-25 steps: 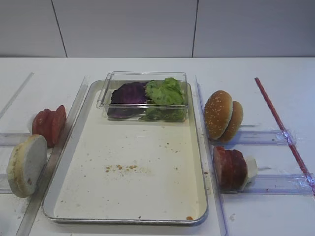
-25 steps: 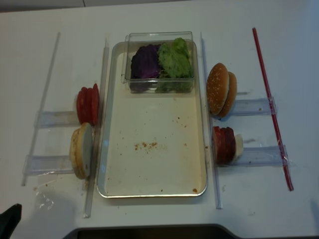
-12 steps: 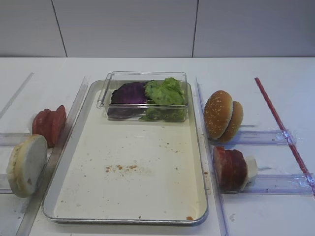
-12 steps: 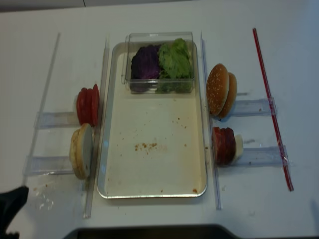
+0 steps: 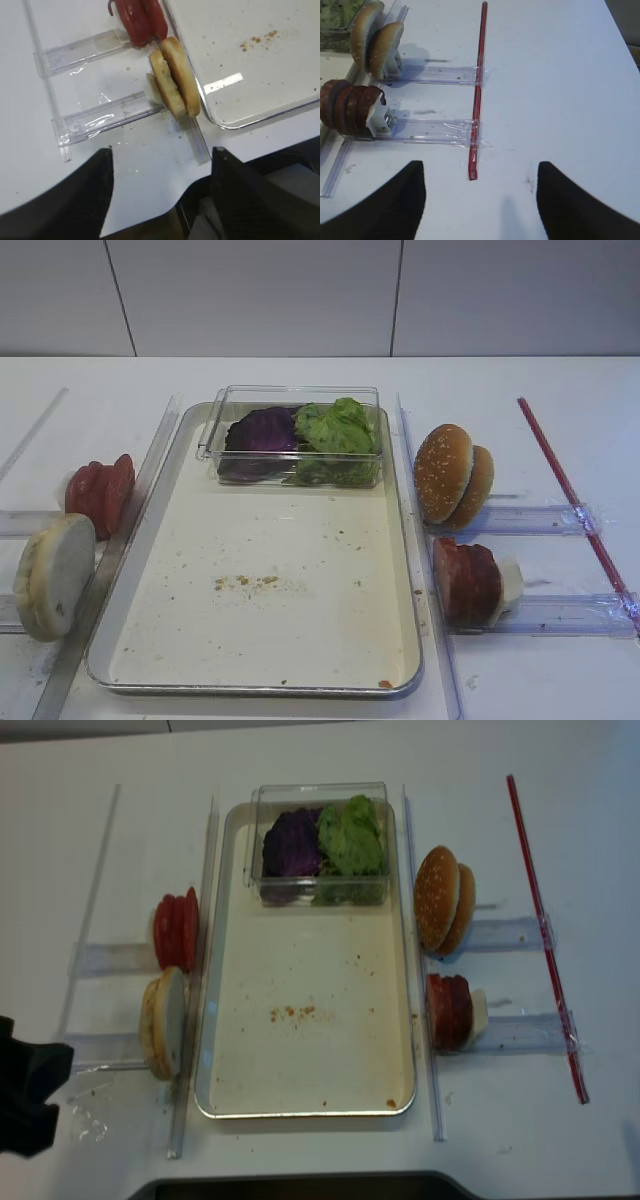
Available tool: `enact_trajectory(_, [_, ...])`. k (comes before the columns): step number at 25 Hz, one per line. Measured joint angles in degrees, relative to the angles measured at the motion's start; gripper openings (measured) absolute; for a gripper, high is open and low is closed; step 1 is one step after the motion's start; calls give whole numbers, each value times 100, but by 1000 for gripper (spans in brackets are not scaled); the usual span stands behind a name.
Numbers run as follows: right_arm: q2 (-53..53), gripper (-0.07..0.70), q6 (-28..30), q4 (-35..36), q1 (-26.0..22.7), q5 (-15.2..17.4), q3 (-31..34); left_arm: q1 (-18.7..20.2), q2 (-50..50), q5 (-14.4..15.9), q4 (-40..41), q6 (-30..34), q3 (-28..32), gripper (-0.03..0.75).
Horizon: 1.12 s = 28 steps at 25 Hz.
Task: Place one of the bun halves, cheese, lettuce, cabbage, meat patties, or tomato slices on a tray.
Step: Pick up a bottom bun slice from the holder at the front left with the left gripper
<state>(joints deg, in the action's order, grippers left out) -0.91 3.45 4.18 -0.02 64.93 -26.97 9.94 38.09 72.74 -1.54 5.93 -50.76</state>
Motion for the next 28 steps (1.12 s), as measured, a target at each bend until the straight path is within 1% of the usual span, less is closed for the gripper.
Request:
enact_trajectory(4, [0, 491, 0, 0, 0, 0, 0, 70, 314, -26, 0, -157, -184, 412])
enact_trajectory(10, [0, 491, 0, 0, 0, 0, 0, 553, 813, -50, 0, -258, -276, 412])
enact_trajectory(14, [0, 491, 0, 0, 0, 0, 0, 579, 1096, -57, 14, -441, -347, 412])
enact_trajectory(21, [0, 491, 0, 0, 0, 0, 0, 579, 1970, -102, 14, -782, -692, 412])
enact_trajectory(25, [0, 491, 0, 0, 0, 0, 0, 579, 2466, -123, 14, -1196, -817, 412])
enact_trajectory(28, [0, 491, 0, 0, 0, 0, 0, 579, 2749, -137, 2, -1365, -866, 412])
